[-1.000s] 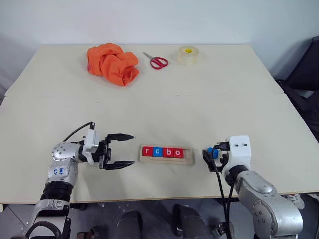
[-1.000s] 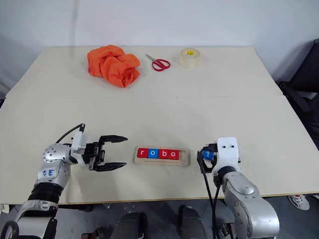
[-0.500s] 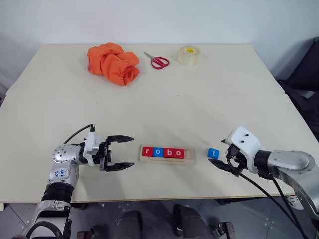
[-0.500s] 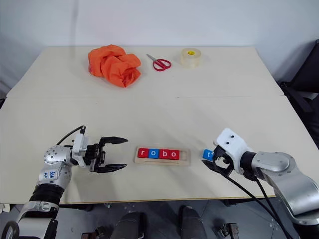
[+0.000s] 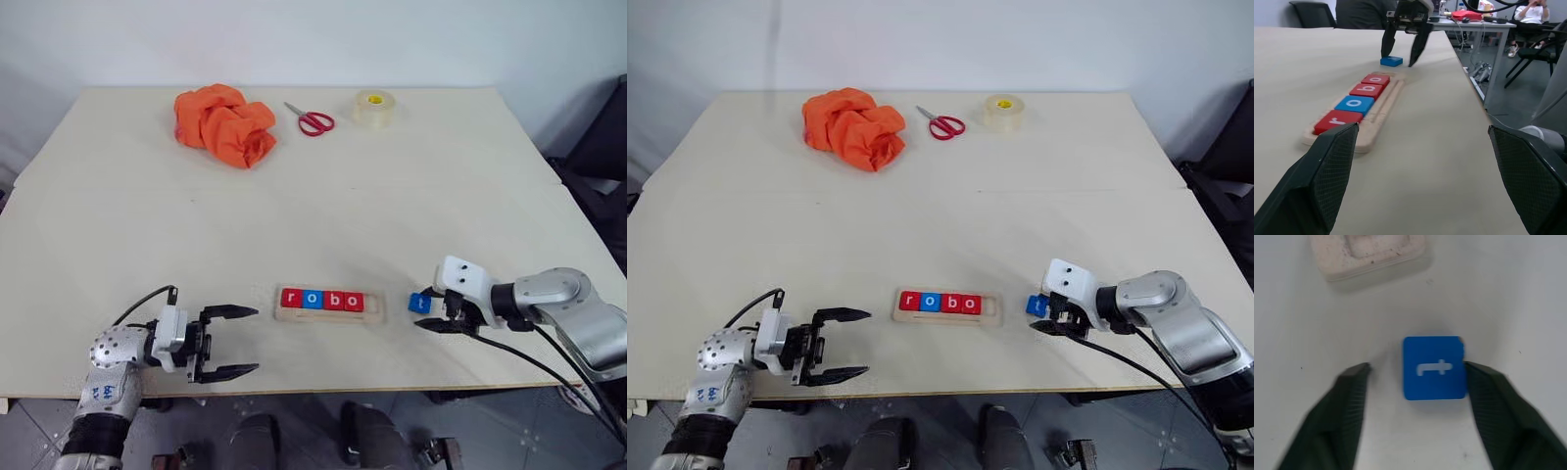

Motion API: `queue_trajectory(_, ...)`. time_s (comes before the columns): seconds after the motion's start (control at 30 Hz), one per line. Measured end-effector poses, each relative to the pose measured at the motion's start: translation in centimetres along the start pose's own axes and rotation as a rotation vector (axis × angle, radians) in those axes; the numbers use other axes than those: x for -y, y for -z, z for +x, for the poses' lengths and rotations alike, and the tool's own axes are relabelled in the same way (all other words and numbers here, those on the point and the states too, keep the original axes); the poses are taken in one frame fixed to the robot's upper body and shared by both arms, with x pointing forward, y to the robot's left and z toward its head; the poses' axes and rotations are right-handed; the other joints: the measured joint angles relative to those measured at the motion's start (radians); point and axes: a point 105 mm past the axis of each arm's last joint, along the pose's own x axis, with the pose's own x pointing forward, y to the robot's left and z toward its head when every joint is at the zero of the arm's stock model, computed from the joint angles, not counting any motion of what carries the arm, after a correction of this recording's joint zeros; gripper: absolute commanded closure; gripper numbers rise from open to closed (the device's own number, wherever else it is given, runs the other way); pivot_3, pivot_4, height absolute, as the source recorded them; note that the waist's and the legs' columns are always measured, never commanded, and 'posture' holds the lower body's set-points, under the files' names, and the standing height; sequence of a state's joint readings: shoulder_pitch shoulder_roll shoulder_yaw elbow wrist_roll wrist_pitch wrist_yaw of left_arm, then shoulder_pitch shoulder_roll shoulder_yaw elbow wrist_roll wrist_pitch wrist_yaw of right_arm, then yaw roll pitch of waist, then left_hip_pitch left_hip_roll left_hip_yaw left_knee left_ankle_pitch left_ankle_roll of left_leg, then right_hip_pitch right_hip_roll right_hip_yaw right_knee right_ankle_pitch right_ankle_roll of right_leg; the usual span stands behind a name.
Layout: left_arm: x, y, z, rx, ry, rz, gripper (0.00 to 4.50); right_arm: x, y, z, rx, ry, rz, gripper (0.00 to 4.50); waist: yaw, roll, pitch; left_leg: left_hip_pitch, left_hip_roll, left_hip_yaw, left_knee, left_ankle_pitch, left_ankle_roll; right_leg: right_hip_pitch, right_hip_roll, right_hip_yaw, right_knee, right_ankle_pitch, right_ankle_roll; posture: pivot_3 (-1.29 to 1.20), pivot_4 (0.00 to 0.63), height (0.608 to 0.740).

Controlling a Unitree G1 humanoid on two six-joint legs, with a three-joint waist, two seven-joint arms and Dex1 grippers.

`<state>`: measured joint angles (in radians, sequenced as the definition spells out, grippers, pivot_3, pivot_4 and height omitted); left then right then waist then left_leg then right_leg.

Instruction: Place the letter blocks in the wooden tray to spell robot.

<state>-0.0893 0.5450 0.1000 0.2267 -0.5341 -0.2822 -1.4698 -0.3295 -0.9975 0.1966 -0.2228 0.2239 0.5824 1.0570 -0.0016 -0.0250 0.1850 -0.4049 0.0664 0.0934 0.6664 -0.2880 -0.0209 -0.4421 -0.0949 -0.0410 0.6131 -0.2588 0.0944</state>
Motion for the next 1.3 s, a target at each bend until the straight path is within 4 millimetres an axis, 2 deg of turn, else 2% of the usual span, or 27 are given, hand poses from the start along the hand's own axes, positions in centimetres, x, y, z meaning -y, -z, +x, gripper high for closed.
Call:
queue_trajectory(0.07,0.1,-0.1,-0.3,-0.007,-0.009,0.005,0.00,0.0,-0.2,0.1,0.006,0.002,-0.009,3.00,-0.001,0.000,0.000,0.000,0.000,0.000,0.000,0.000,0.000,0.000,0.000,0.000,0.000,0.000,0.000,0.00,0.150,0.740)
queue_trajectory(0.1,0.1,-0.2,-0.3,-0.008,-0.014,0.006,0.00,0.1,-0.3,0.2,0.009,0.005,-0.012,3.05,-0.001,0.000,0.000,0.000,0.000,0.000,0.000,0.000,0.000,0.000,0.000,0.000,0.000,0.000,0.000,0.00,0.150,0.740)
queue_trajectory(0.3,-0.6,-0.7,-0.2,-0.001,-0.007,0.021,0.00,-0.1,-0.9,0.3,0.025,0.001,-0.016,3.05,0.000,0.000,0.000,0.000,0.000,0.000,0.000,0.000,0.000,0.000,0.000,0.000,0.000,0.000,0.000,0.00,0.150,0.740)
queue_trajectory(0.53,-1.3,-0.9,-0.2,-0.001,0.017,0.033,0.00,0.2,-4.4,-0.3,0.090,0.017,-0.078,3.05,-0.002,0.000,0.000,0.000,0.000,0.000,0.000,0.000,0.000,0.000,0.000,0.000,0.000,0.000,0.000,0.00,0.150,0.740)
queue_trajectory(0.73,-2.0,-1.1,-0.7,-0.009,-0.003,0.037,0.00,0.1,-5.9,0.2,0.073,0.004,-0.106,3.05,-0.002,0.000,0.000,0.000,0.000,0.000,0.000,0.000,0.000,0.000,0.000,0.000,0.000,0.000,0.000,0.00,0.150,0.740)
queue_trajectory(1.0,-2.2,-1.2,-0.7,-0.008,-0.006,0.044,0.00,-0.6,-6.0,2.2,0.014,-0.065,-0.133,3.05,-0.002,0.000,0.000,0.000,0.000,0.000,0.000,0.000,0.000,-0.001,0.000,0.000,0.001,0.000,-0.001,0.00,0.150,0.740)
queue_trajectory(1.3,-1.5,-0.9,-0.8,-0.011,-0.015,0.031,0.00,-1.2,-6.4,3.3,0.014,-0.125,-0.175,3.05,-0.002,0.000,0.000,0.000,0.000,0.001,0.000,0.000,0.000,-0.001,0.000,0.000,0.001,0.000,-0.001,0.00,0.150,0.740)
